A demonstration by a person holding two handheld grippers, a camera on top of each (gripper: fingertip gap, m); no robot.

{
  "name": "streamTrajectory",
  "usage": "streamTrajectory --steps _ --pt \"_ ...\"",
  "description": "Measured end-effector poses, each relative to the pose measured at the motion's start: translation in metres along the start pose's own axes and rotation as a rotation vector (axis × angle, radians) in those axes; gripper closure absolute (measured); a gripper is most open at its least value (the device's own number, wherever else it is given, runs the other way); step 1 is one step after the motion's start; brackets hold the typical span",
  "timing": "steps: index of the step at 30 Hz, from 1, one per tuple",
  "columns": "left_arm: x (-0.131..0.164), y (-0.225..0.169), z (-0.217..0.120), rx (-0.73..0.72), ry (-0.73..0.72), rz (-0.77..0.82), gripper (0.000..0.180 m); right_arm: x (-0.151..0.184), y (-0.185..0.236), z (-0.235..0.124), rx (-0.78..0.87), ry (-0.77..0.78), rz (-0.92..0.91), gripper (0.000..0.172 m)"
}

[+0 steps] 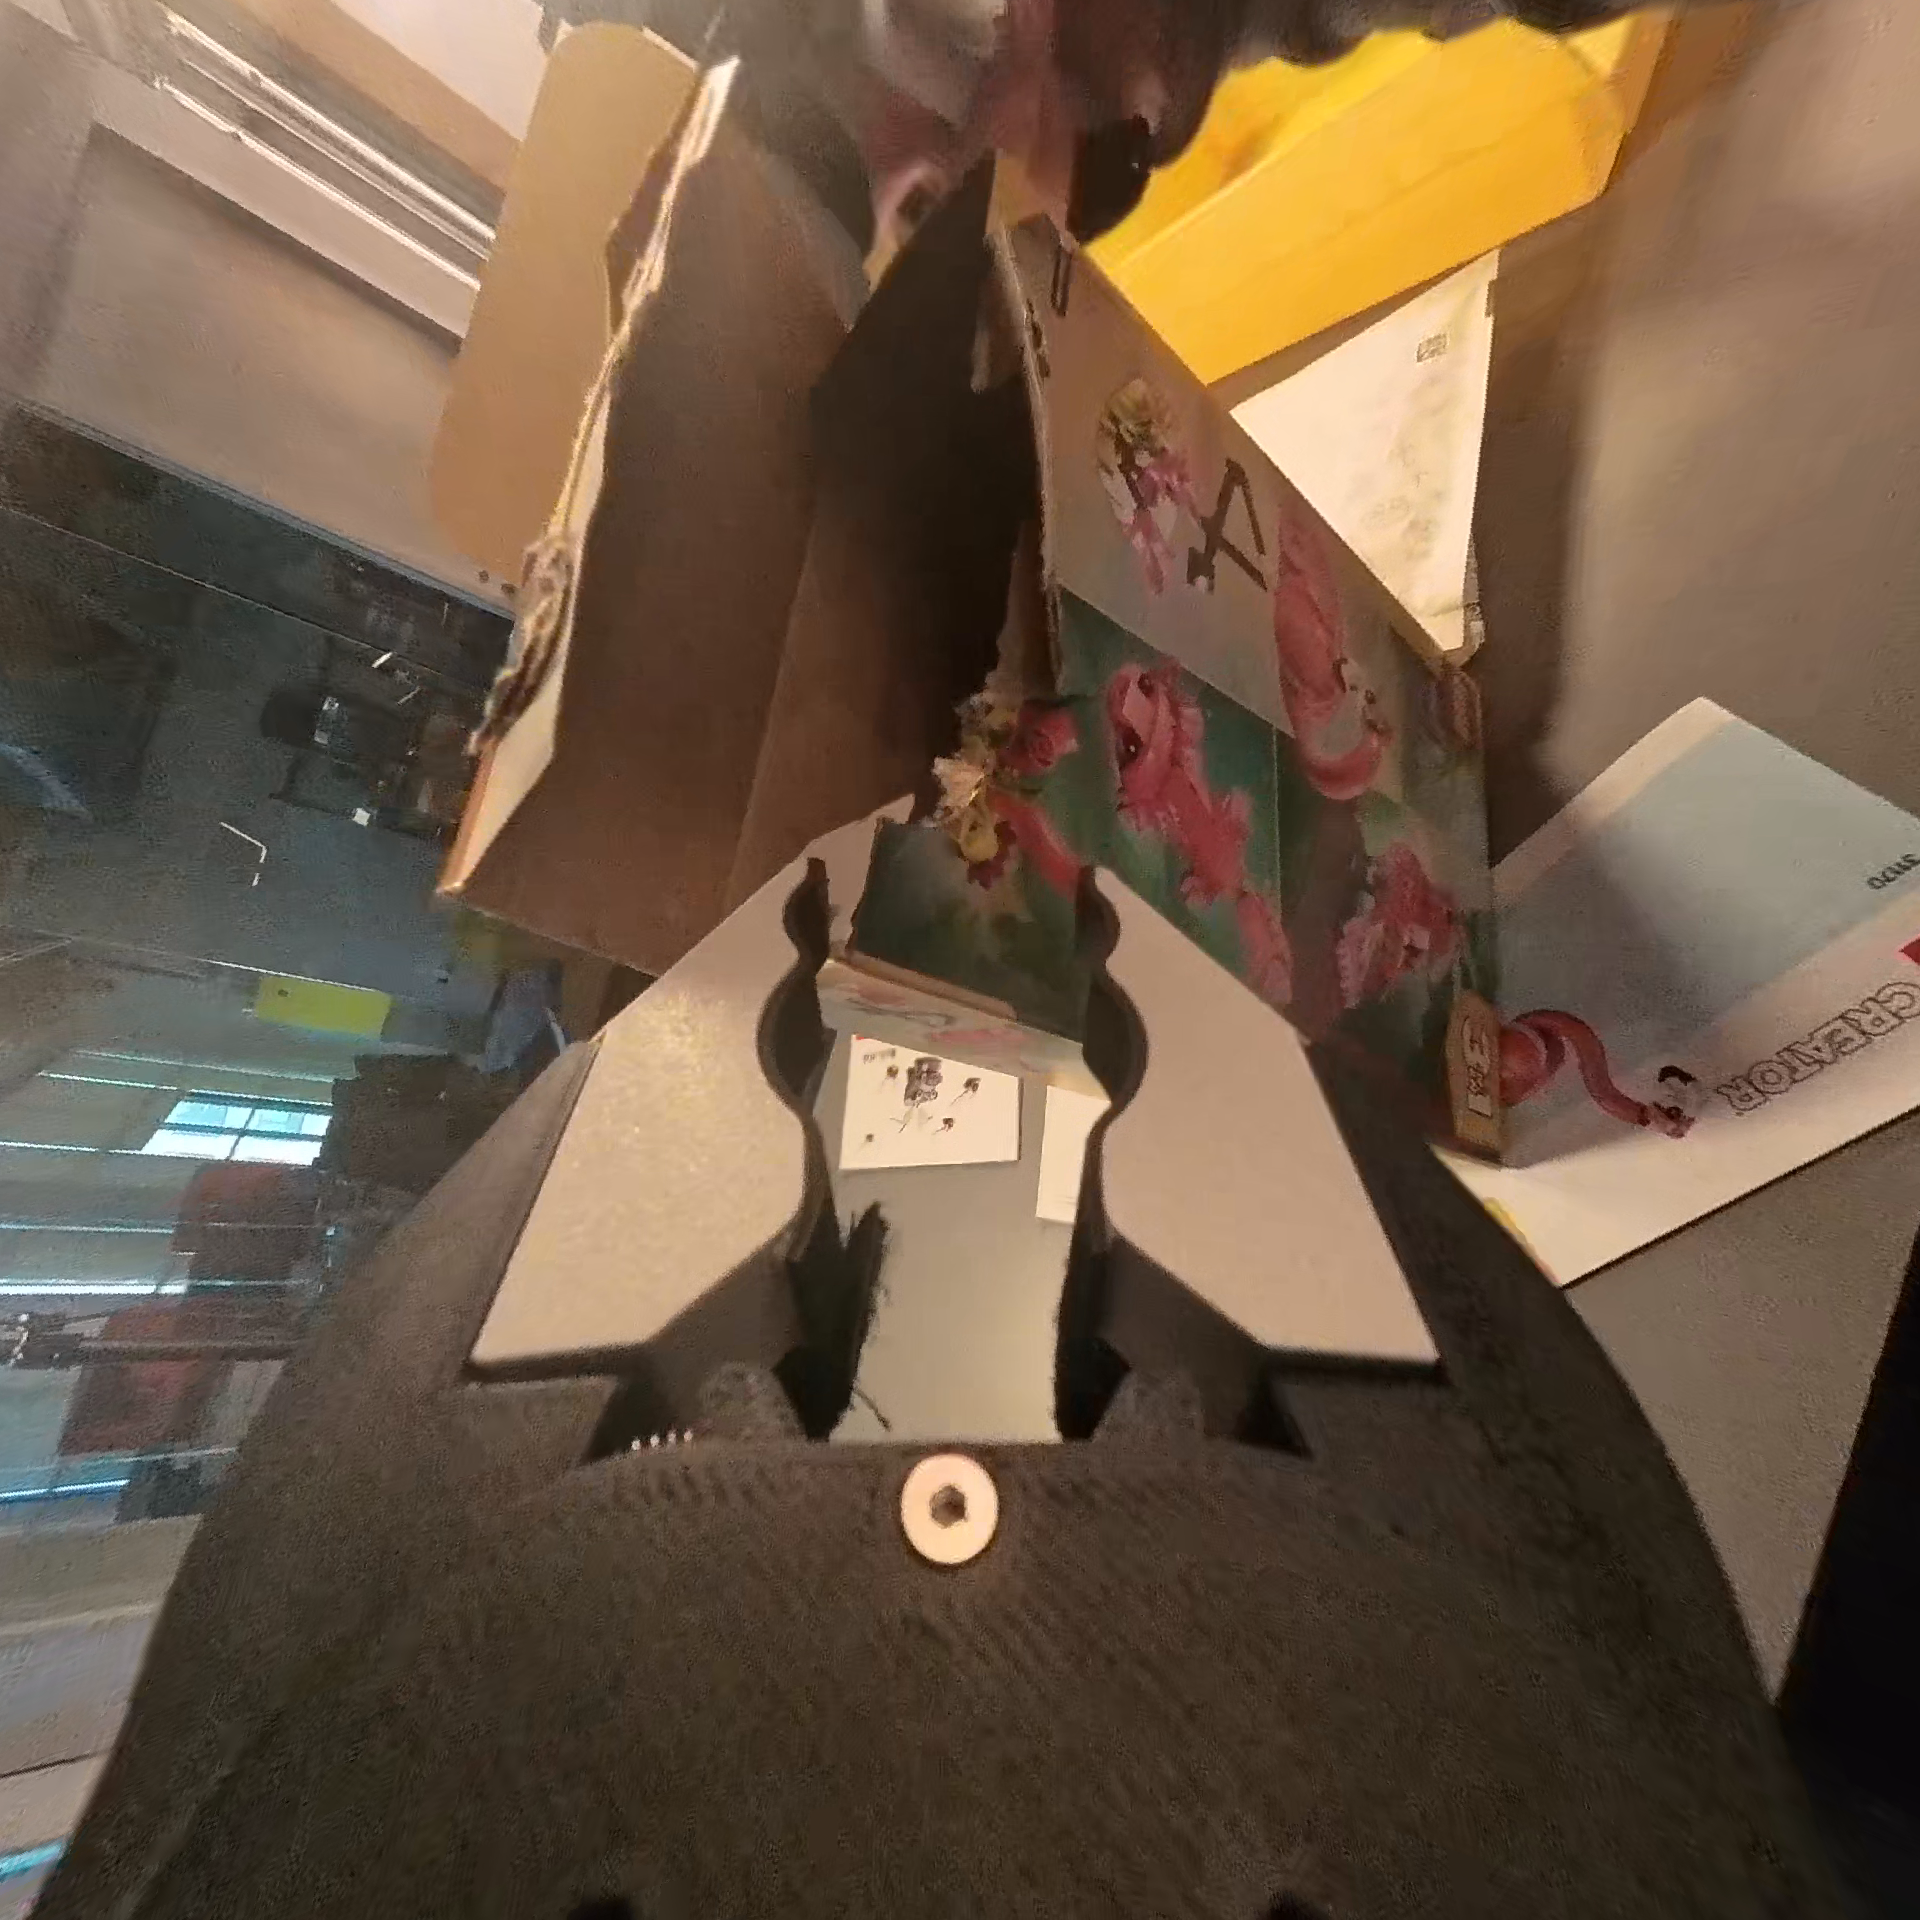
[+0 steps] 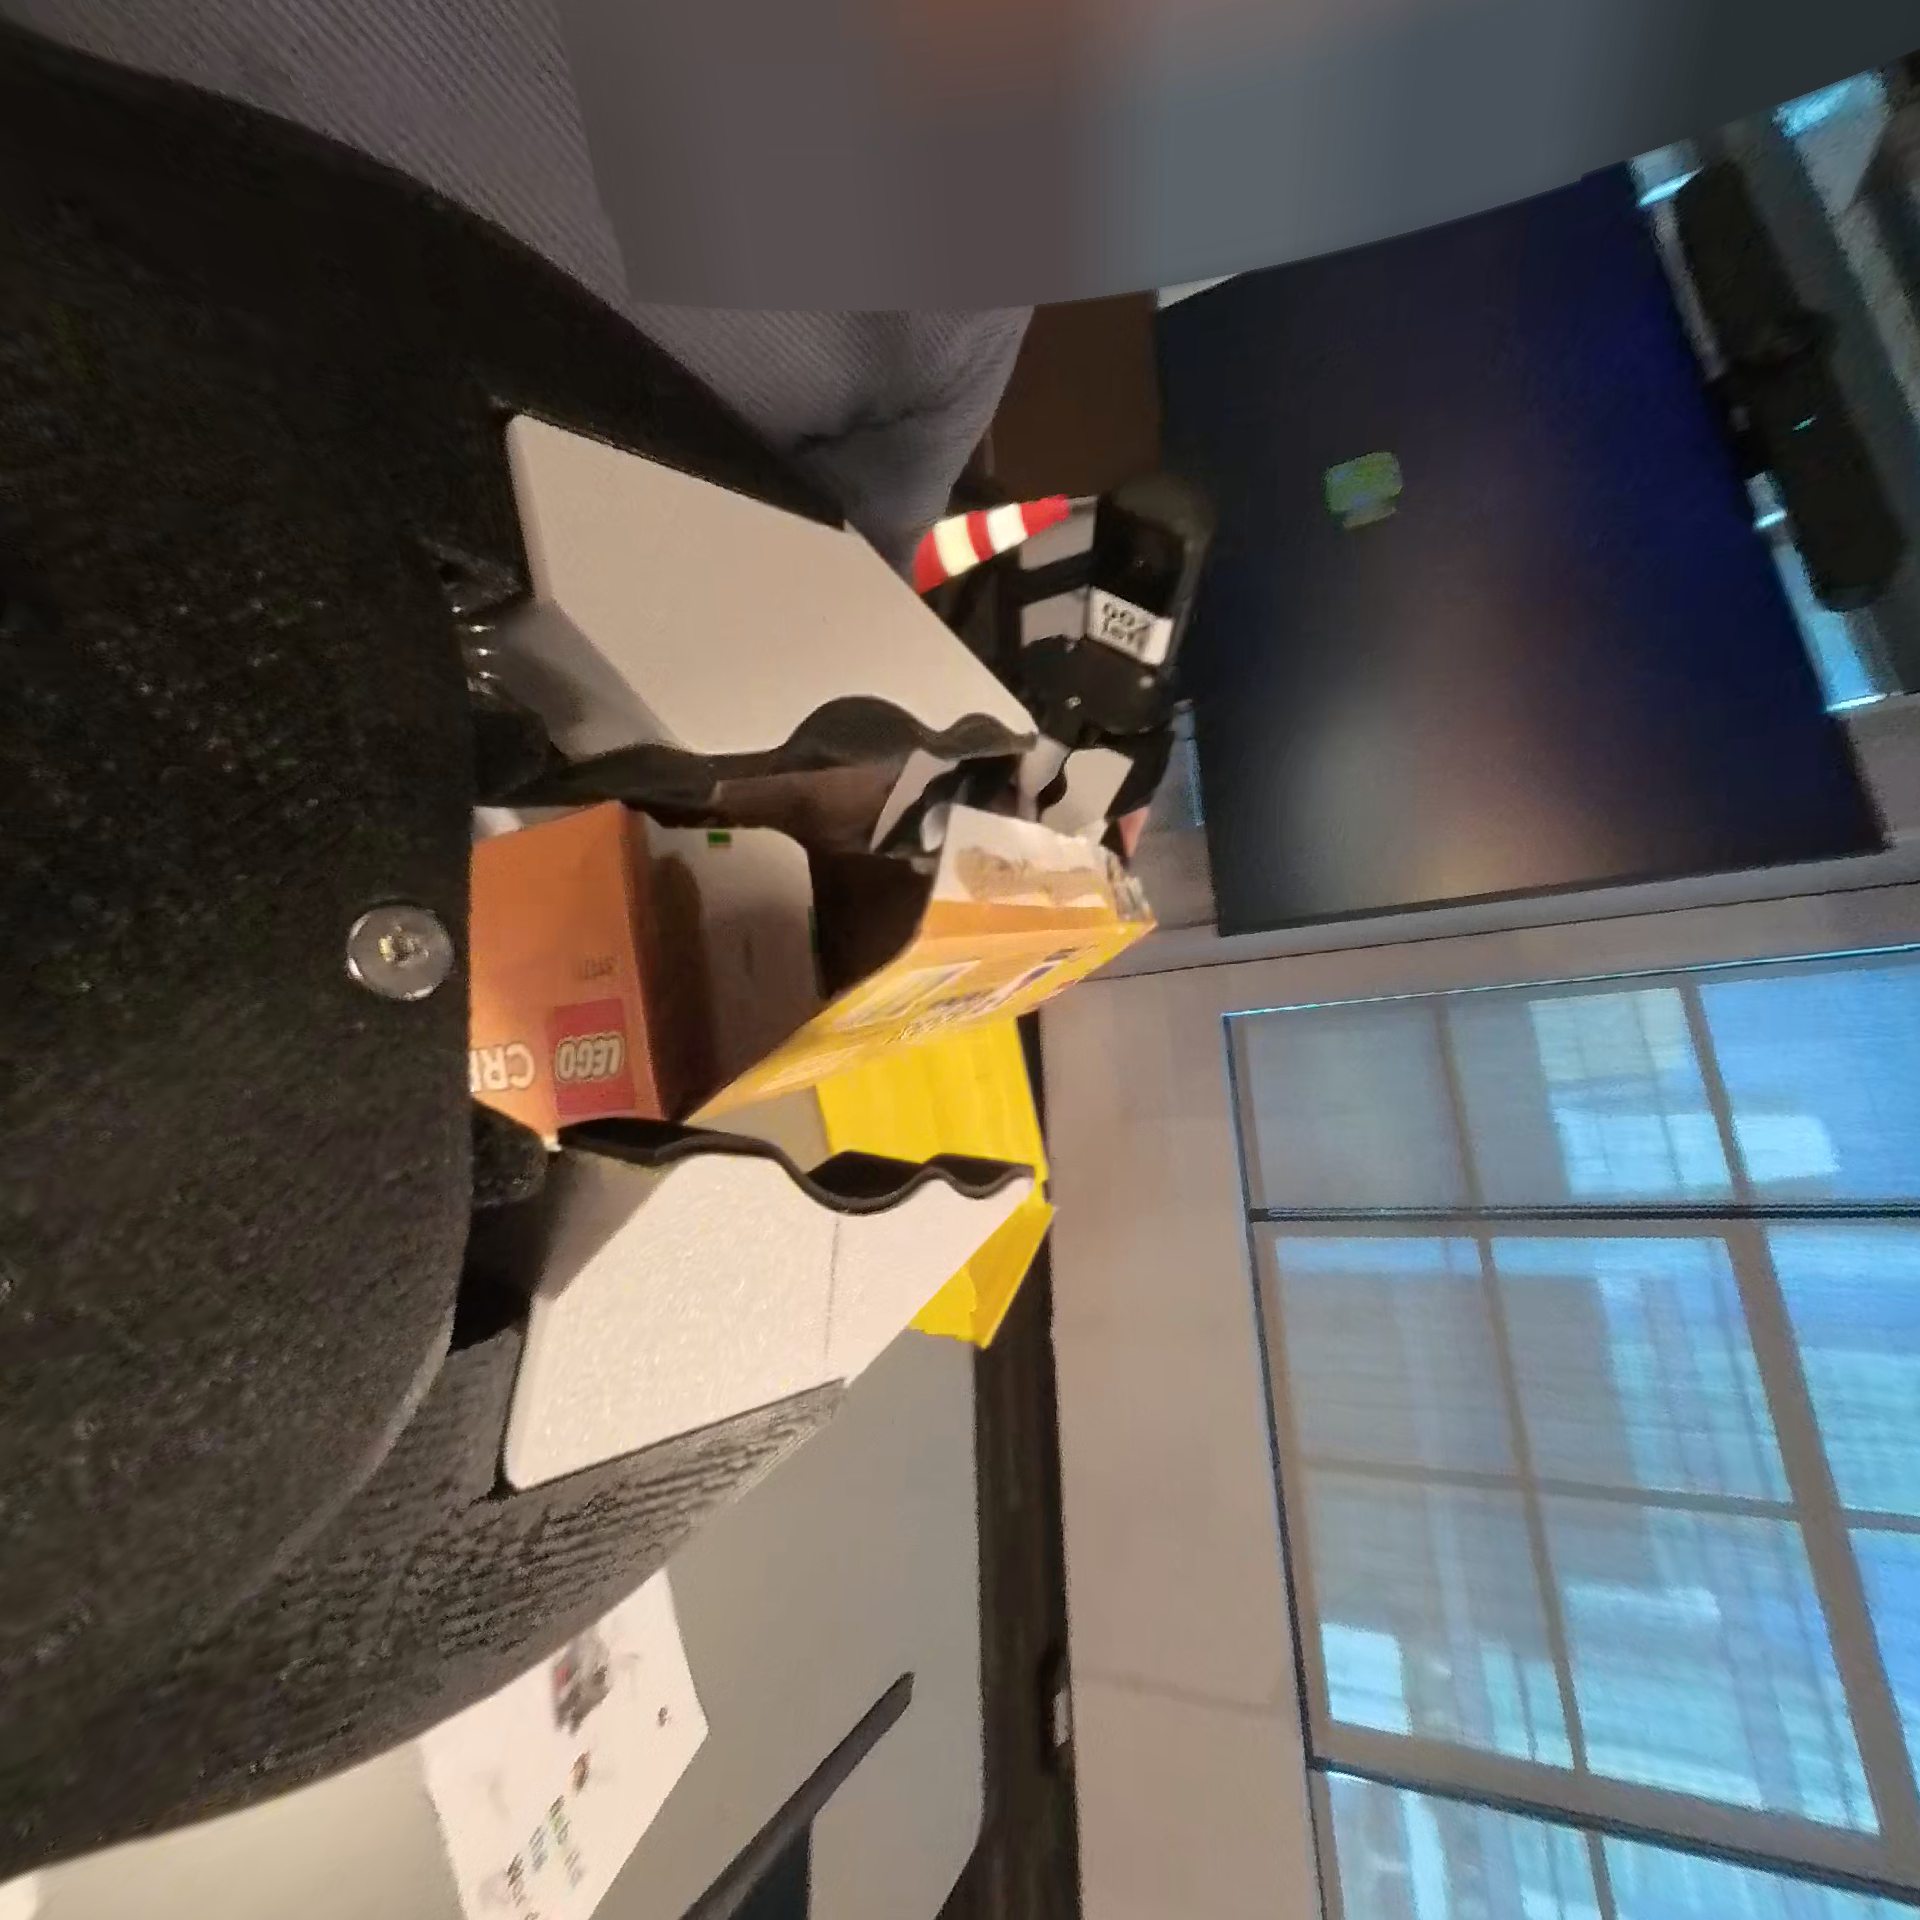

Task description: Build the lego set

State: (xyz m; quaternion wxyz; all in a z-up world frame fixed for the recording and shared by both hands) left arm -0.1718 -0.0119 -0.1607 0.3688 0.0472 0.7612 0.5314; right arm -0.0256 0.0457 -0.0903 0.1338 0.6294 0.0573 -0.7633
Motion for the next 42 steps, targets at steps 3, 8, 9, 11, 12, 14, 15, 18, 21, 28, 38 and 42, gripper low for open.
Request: streamTrajectory --steps 3,8,9,11,12,14,15,18,21,28,38,42 --pt "0.000 0.000 0.000 0.007 0.001 -0.010 0.132 0.011 0.000 0.006 0.008 0.186 -0.039 0.127" --pt "0.001 -0.001 -0.001 -0.001 -0.010 -0.038 0.130 0.027 0.009 0.008 0.034 0.377 -0.147 0.143" --pt "0.001 -0.002 -0.001 0.001 -0.012 -0.043 0.129 0.031 0.011 0.009 0.042 0.413 -0.176 0.145" --pt "0.000 -0.003 -0.001 0.005 -0.016 -0.041 0.125 0.038 0.013 0.008 0.074 0.479 -0.241 0.148" --pt "0.000 -0.004 -0.002 0.010 -0.020 -0.036 0.123 0.038 0.014 0.008 0.086 0.491 -0.270 0.149" --pt "-0.006 -0.004 -0.008 0.018 -0.086 -0.044 0.129 0.039 0.020 0.007 0.082 0.500 -0.296 0.151" --pt "-0.010 -0.002 -0.014 0.017 -0.127 -0.067 0.137 0.039 0.021 0.007 0.085 0.505 -0.316 0.152" --pt "-0.020 0.014 -0.028 -0.009 -0.241 -0.185 0.138 0.041 0.023 0.006 0.100 0.526 -0.362 0.153" --pt "-0.025 0.025 -0.028 -0.004 -0.311 -0.298 0.130 0.040 0.021 0.005 0.111 0.531 -0.368 0.155" --pt "-0.031 0.036 -0.042 0.017 -0.407 -0.366 0.123 0.041 0.022 0.002 0.119 0.542 -0.397 0.156" --pt "-0.020 0.035 -0.009 -0.045 -0.152 -0.173 0.127 0.049 0.025 0.022 0.094 0.627 -0.447 0.156" --pt "-0.020 0.018 -0.004 0.097 -0.134 -0.224 0.153 0.050 0.023 0.021 0.103 0.612 -0.410 0.155"
Point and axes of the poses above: each gripper's, where its closed fingertips meet, z out along the fingers, x out of its underside, y = z × x across the jaws, the point moved 2 cm from there along -z, back along the fingers, and after that the axes turned 13 degrees about -x, right-handed, at the moved point
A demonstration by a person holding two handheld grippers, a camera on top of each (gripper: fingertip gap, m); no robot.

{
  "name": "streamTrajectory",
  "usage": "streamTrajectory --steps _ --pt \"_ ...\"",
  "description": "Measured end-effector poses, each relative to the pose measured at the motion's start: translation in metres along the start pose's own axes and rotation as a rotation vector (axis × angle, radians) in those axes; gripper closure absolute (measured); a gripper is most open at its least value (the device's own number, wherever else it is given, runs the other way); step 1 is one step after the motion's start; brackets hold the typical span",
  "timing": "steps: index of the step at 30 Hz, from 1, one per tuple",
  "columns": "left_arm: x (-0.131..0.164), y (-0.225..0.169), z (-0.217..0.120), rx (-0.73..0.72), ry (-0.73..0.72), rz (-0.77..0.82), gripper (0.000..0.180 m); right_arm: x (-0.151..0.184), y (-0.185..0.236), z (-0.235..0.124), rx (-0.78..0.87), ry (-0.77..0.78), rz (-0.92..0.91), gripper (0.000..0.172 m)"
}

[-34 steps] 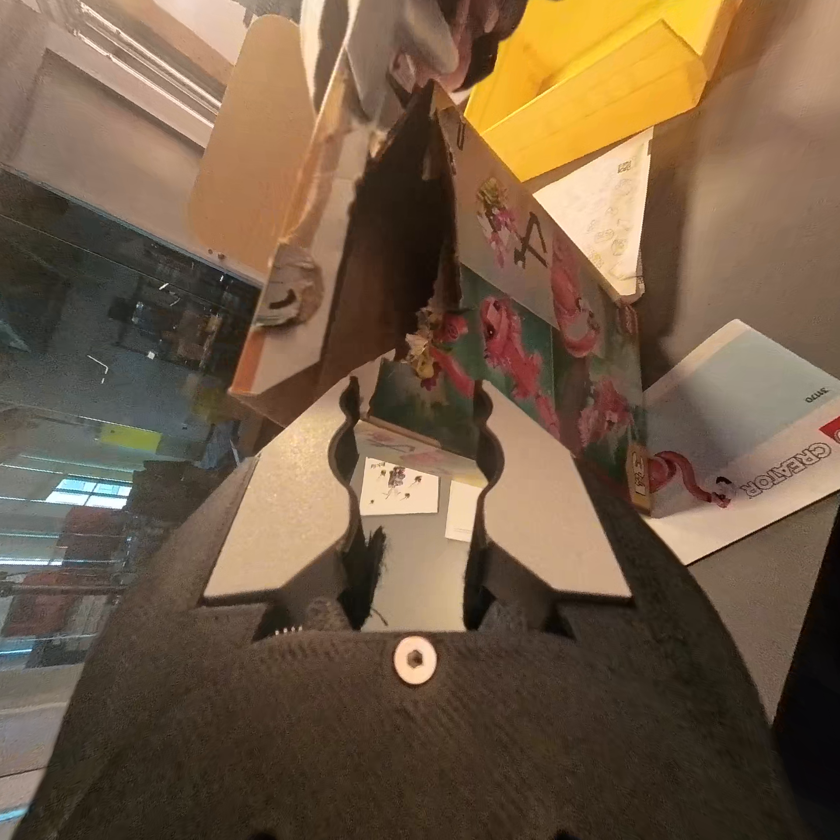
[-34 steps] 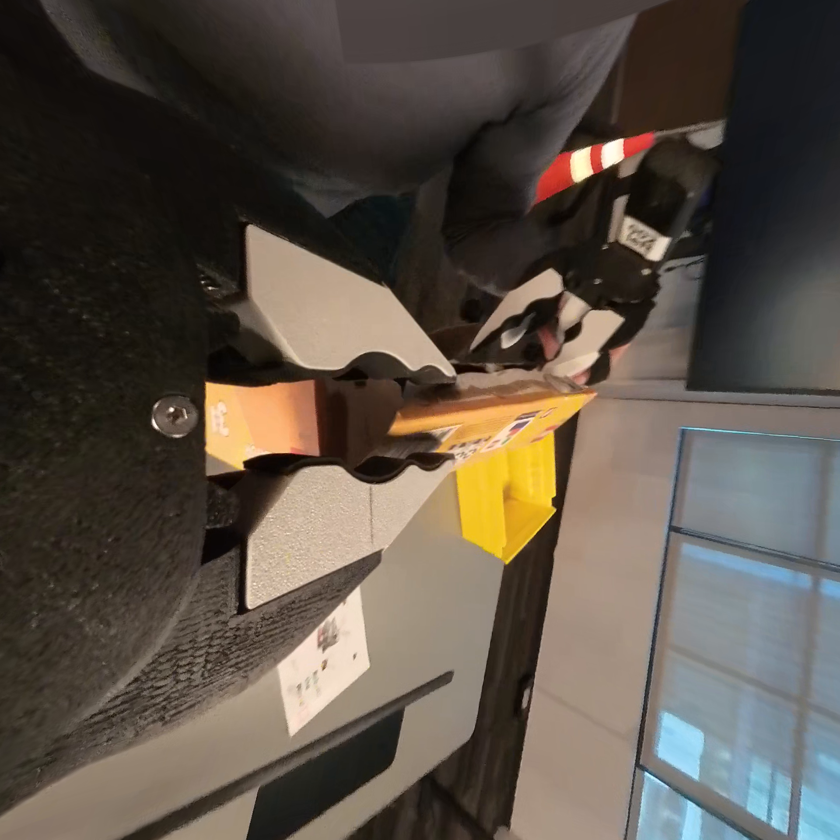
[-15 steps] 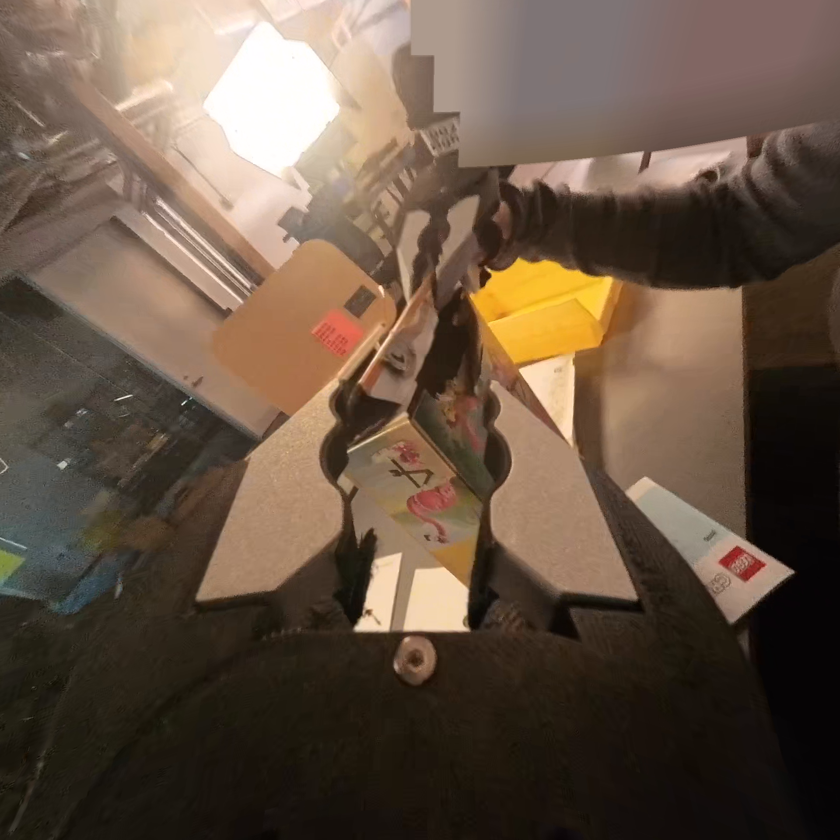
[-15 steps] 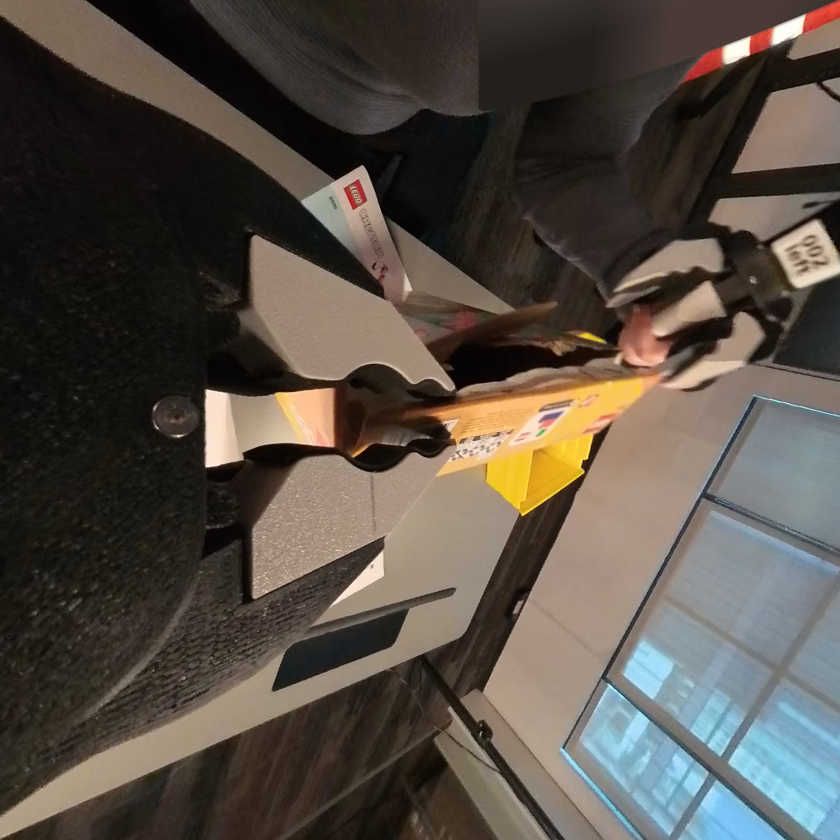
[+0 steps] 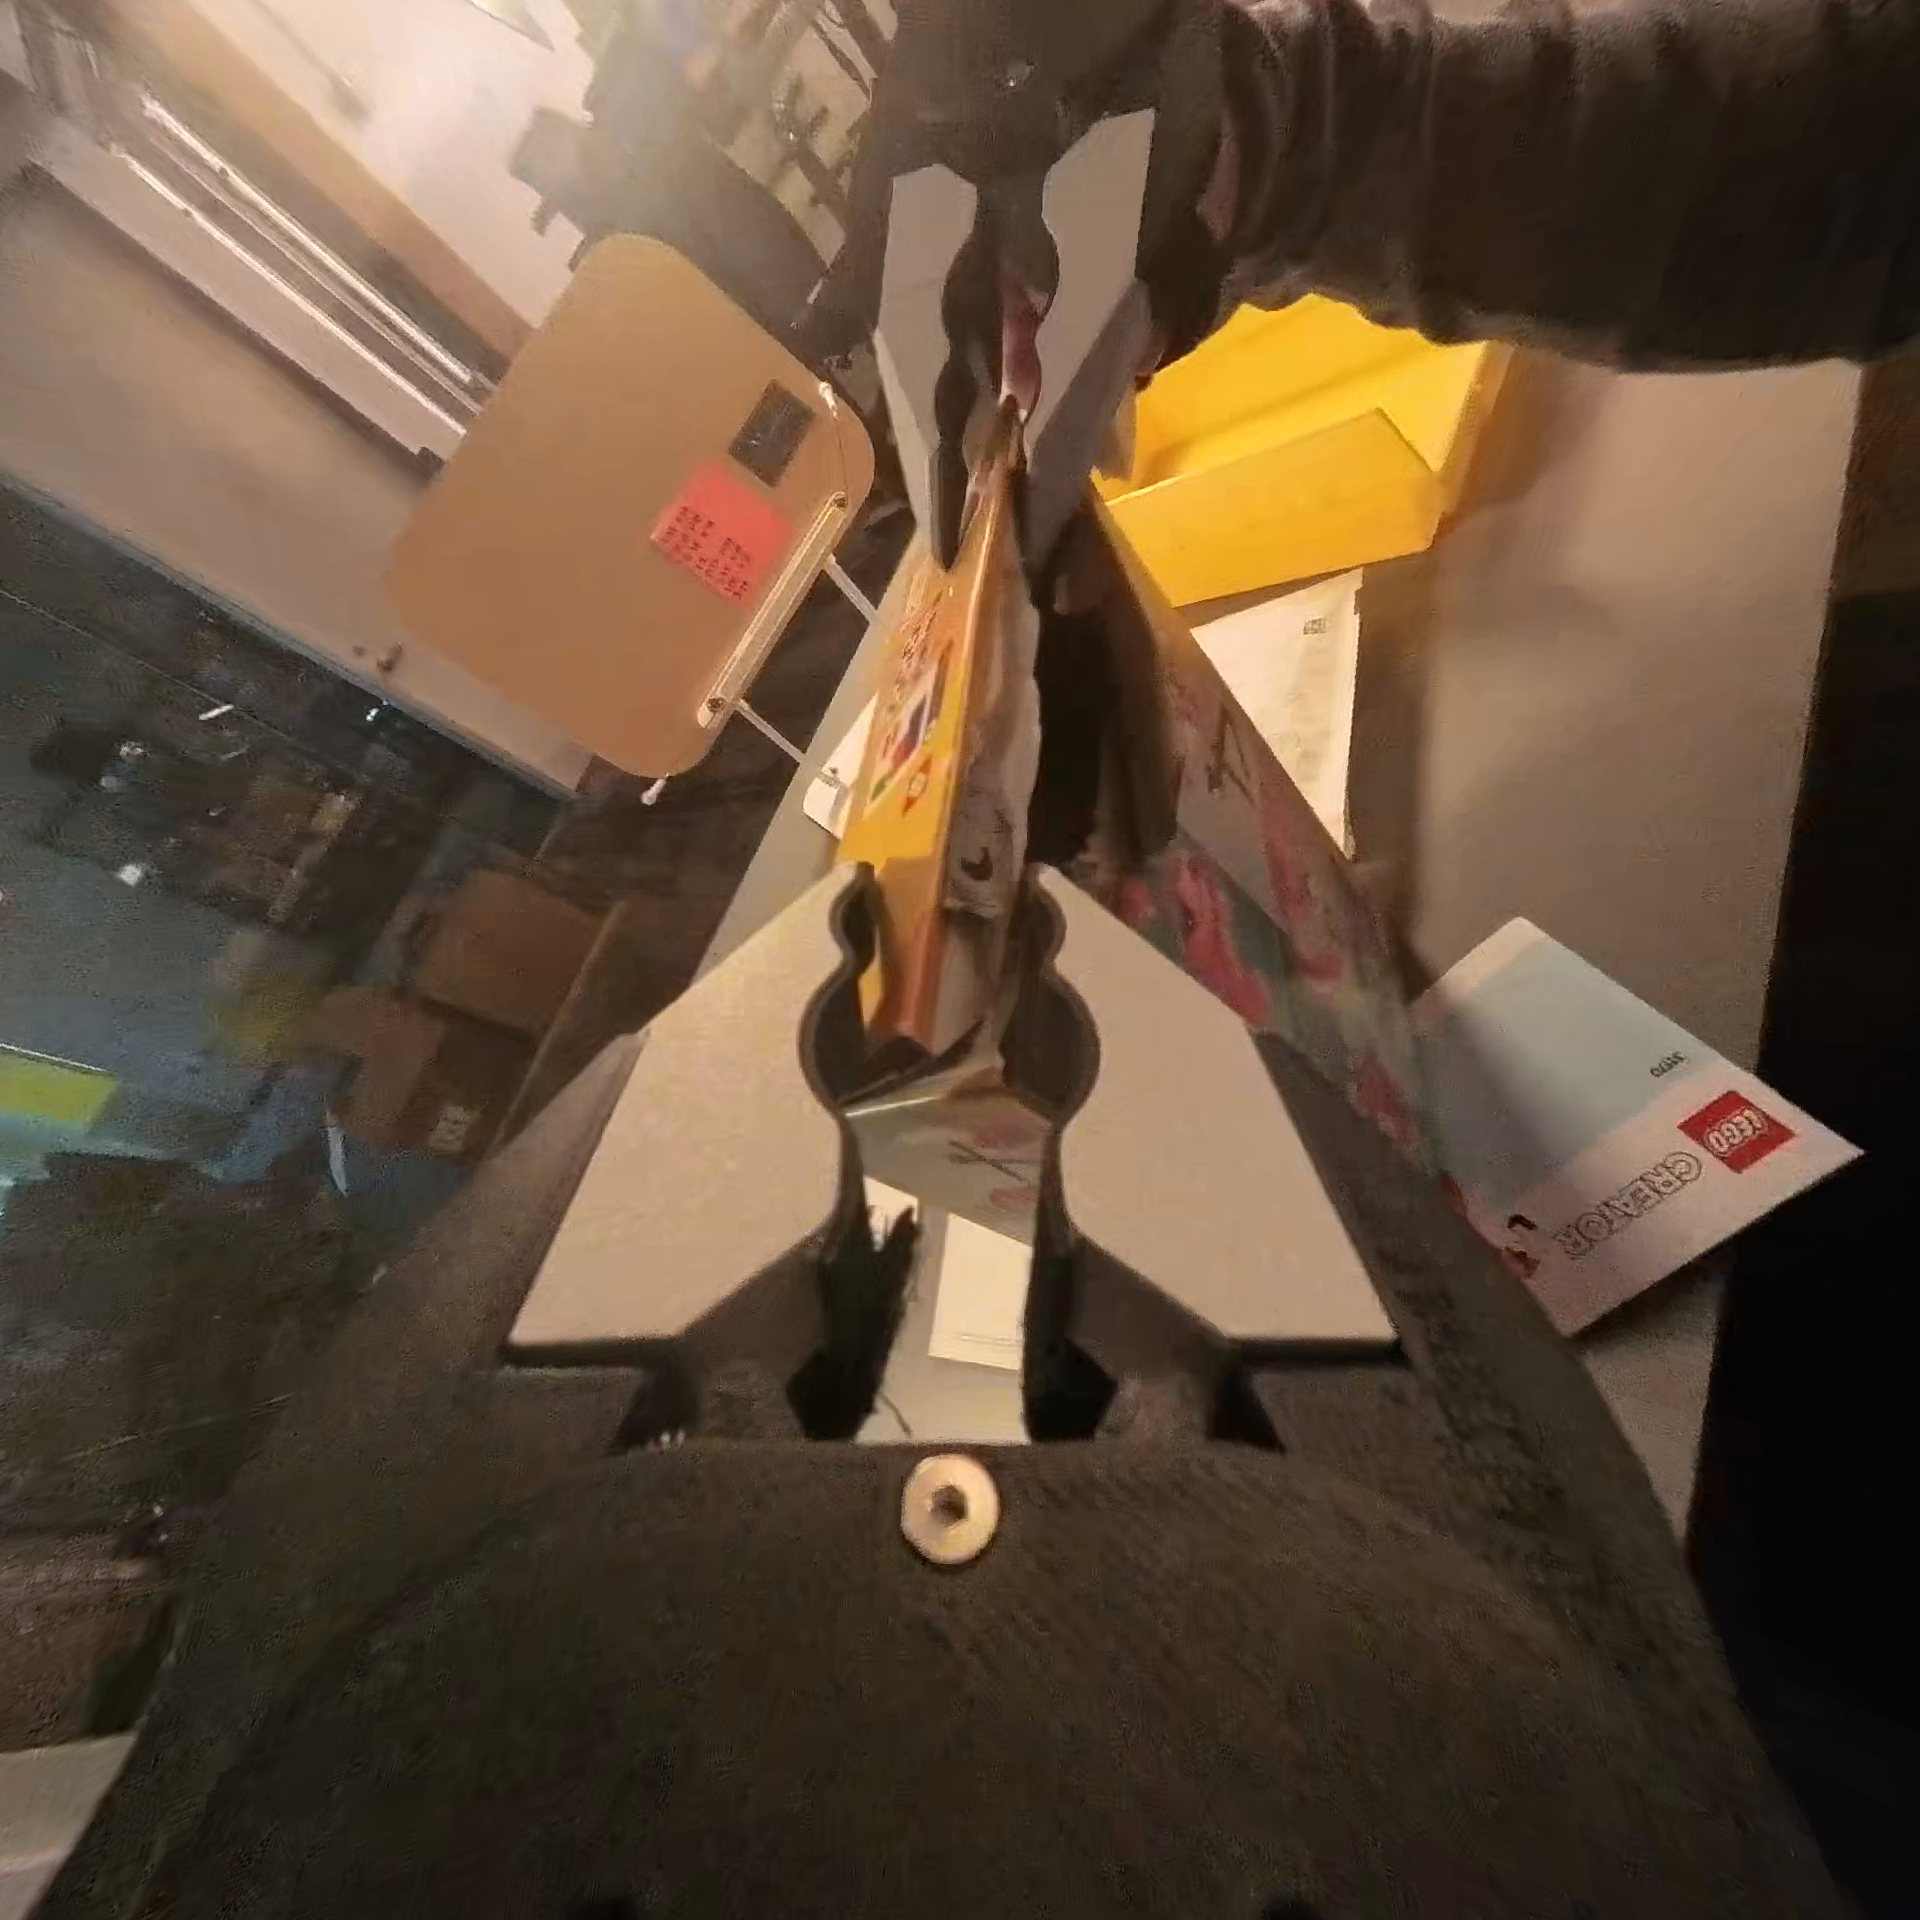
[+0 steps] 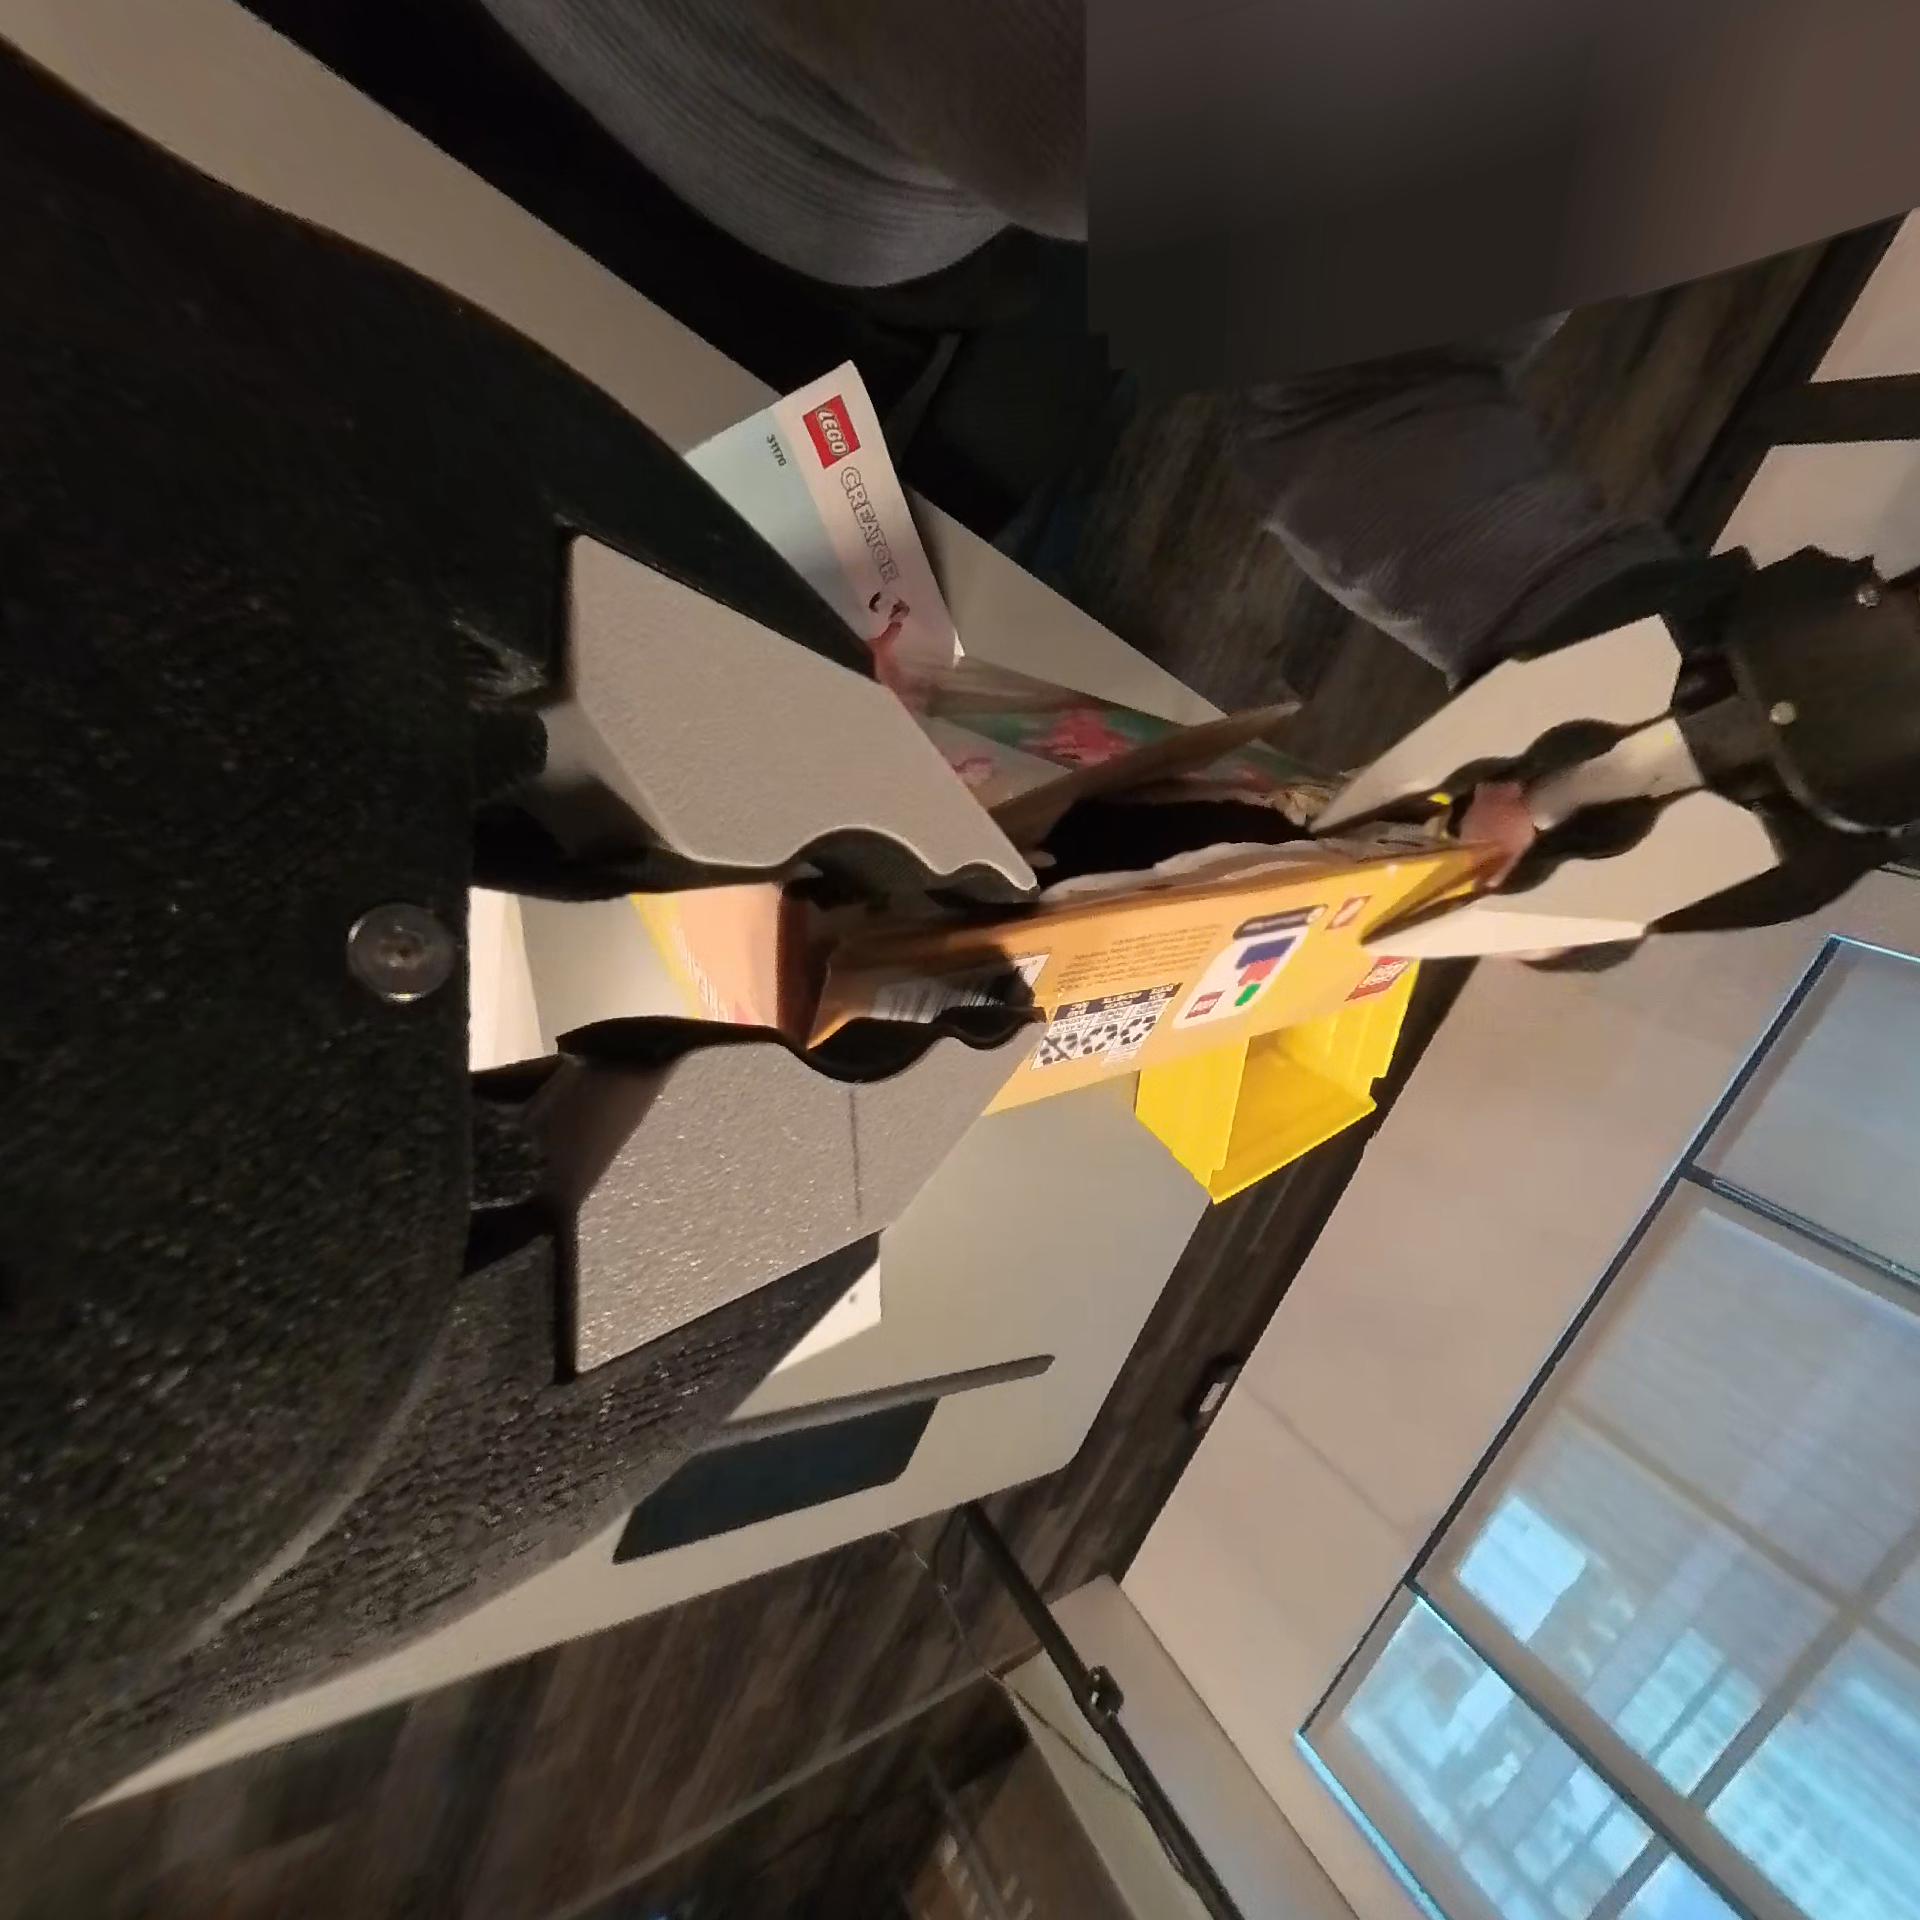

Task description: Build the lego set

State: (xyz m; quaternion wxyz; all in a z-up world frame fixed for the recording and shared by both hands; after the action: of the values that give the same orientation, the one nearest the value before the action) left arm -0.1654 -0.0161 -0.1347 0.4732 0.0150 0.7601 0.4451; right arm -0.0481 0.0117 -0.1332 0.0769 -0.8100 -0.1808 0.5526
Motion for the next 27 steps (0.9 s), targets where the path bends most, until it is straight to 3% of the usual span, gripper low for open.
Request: streamTrajectory --steps 4,6,8,10,18,22,24,26,27 --pt "0.000 0.000 -0.003 0.020 0.006 -0.053 0.155 -0.014 -0.002 -0.007 -0.043 -0.172 0.139 0.148" --pt "0.000 -0.002 -0.004 0.030 0.004 -0.067 0.156 -0.022 -0.003 -0.015 -0.081 -0.273 0.202 0.159" --pt "0.001 -0.001 -0.005 0.030 0.021 -0.074 0.156 -0.014 -0.004 -0.015 -0.071 -0.227 0.205 0.172" --pt "0.003 -0.001 -0.006 0.034 0.043 -0.075 0.156 -0.005 -0.002 -0.008 -0.066 -0.144 0.200 0.172" --pt "0.004 -0.005 -0.009 0.035 0.090 -0.066 0.158 -0.001 0.005 0.000 -0.071 -0.055 0.186 0.172" --pt "-0.002 0.001 -0.022 0.021 -0.026 -0.031 0.159 -0.001 0.007 0.000 -0.068 -0.024 0.184 0.172" --pt "-0.016 0.015 -0.036 0.022 -0.171 -0.163 0.179 0.001 0.006 -0.003 -0.065 -0.012 0.187 0.172" --pt "-0.027 0.030 -0.045 0.045 -0.288 -0.293 0.180 0.000 0.008 -0.002 -0.087 -0.024 0.198 0.172" --pt "-0.024 0.033 -0.041 0.053 -0.266 -0.323 0.180 -0.001 0.008 -0.001 -0.095 -0.031 0.197 0.172"
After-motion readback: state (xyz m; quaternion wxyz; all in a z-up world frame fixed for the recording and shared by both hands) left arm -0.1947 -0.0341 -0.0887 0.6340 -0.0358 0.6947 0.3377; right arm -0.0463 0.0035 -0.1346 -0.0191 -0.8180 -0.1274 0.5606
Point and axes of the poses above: each gripper's, where its closed fingertips meet, z out along the fingers, x out of its underside, y = z × x across the jaws, the point moved 2 cm from there along -z, back along the fingers, and after that the axes turned 13 degrees about -x, right-handed, at the moved point
